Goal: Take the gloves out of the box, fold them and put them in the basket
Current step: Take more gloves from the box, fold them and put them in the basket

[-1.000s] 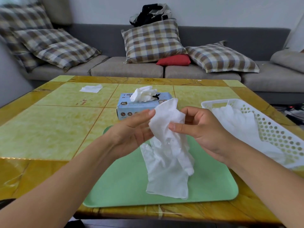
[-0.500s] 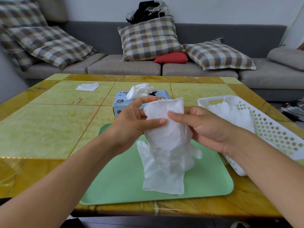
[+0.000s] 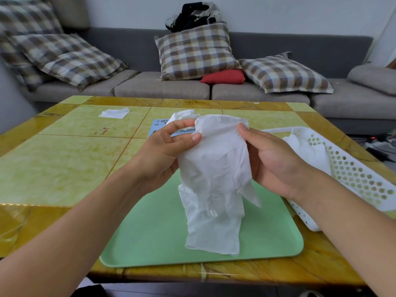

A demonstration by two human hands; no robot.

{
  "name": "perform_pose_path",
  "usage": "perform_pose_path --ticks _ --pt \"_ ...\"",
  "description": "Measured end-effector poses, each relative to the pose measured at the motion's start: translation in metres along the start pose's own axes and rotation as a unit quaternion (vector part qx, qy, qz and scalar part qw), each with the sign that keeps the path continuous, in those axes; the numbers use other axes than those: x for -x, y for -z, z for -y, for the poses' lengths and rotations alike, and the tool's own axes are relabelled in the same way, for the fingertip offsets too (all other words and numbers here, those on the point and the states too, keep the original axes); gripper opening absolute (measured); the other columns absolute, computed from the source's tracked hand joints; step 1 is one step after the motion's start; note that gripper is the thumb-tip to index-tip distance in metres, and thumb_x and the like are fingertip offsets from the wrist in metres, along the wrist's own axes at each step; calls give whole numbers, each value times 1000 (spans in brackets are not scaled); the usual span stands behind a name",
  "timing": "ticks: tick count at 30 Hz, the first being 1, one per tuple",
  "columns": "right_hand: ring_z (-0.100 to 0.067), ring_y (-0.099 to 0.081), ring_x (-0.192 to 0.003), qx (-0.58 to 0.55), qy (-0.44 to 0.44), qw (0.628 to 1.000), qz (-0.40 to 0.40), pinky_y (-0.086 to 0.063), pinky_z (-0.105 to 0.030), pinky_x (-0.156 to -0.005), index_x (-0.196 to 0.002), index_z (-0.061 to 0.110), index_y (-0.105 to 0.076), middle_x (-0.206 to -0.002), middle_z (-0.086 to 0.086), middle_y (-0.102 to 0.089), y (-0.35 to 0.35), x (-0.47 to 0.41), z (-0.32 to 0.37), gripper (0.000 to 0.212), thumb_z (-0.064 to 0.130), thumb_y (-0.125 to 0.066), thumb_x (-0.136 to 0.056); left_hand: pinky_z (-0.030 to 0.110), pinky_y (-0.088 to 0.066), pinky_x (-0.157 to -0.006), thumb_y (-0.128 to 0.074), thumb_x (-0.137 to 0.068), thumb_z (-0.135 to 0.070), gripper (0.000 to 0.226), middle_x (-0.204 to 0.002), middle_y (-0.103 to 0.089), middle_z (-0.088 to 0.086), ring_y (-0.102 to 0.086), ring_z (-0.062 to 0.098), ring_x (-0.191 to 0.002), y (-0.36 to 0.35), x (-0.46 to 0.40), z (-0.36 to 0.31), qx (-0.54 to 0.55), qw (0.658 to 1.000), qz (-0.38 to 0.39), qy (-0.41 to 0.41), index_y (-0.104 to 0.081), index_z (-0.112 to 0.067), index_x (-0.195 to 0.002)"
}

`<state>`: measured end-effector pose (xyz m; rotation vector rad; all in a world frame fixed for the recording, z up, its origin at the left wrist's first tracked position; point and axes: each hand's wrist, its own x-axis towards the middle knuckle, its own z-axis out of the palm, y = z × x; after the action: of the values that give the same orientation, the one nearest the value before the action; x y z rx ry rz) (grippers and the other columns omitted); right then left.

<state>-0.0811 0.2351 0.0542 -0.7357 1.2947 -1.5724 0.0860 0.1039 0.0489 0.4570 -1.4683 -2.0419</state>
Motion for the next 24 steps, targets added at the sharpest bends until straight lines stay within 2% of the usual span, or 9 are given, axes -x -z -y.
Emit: perform_pose_path --ticks 3,6,7,9,11,14,16,20,24 --pt "-34 -63 -120 -59 -36 997 44 -44 -51 -111 -132 3 -63 -130 -19 -67 4 -3 2 46 35 -46 -103 25 -61 -73 -72 -71 -15 38 -95 -76 4 -73 14 -81 -1 -1 1 37 999 -19 4 -65 -17 -109" --pt "-21 -62 -79 -33 -39 997 66 -49 -37 -77 -113 9 -69 -89 -6 -68 7 -5 3 39 34 -45 -97 29 -62 -76 -76 -68 -16 44 -100 -76 7 -73 17 -83 -4 -1 3 34 998 -59 10 -66 -17 -111" --pt "-19 -62 -78 -12 -33 997 69 -49 -37 -76 -113 11 -70 -89 -4 -68 6 -4 2 36 34 -49 -95 30 -62 -73 -77 -67 -16 46 -102 -75 8 -72 18 -82 -7 -1 4 31 997 -72 10 -66 -17 -111" --pt "-24 -70 -98 29 -9 997 69 -53 -42 -90 -123 11 -69 -110 -6 -74 3 -4 -3 38 28 -65 -89 30 -61 -67 -79 -66 -15 46 -104 -72 10 -72 19 -79 -12 2 6 29 996 -79 8 -65 -16 -110" --pt "-28 -70 -111 29 14 999 42 -56 -43 -96 -125 7 -68 -119 -12 -73 -1 -2 -4 48 20 -74 -79 29 -60 -64 -79 -66 -13 46 -103 -71 10 -73 20 -78 -16 3 5 22 997 -74 4 -64 -16 -110" --pt "-28 -73 -102 3 25 1000 11 -62 -37 -84 -116 4 -72 -113 -16 -75 -2 2 1 35 17 -71 -84 31 -61 -72 -78 -69 -19 50 -109 -75 7 -73 20 -88 -17 6 0 -18 998 -41 42 -65 -18 -118" --pt "-25 -74 -97 13 16 1000 1 -62 -35 -80 -111 7 -73 -111 -14 -76 -3 6 6 24 20 -67 -92 33 -60 -80 -74 -75 -29 42 -115 -74 7 -73 20 -96 -18 10 -4 -36 994 11 98 -73 -19 -116" --pt "-29 -71 -108 15 -32 999 -10 -59 -40 -92 -121 6 -70 -117 -14 -74 -5 10 11 30 25 -59 -100 31 -62 -75 -72 -75 -33 24 -105 -76 6 -74 18 -83 -19 16 -6 15 978 53 200 -83 -20 -93" --pt "-30 -65 -121 -6 -96 995 -9 -49 -43 -106 -131 4 -64 -125 -14 -71 -7 10 17 38 27 -52 -103 36 -57 -90 -75 -74 -23 20 -105 -76 5 -71 19 -89 -15 12 -3 -10 982 27 189 -81 -14 -91"
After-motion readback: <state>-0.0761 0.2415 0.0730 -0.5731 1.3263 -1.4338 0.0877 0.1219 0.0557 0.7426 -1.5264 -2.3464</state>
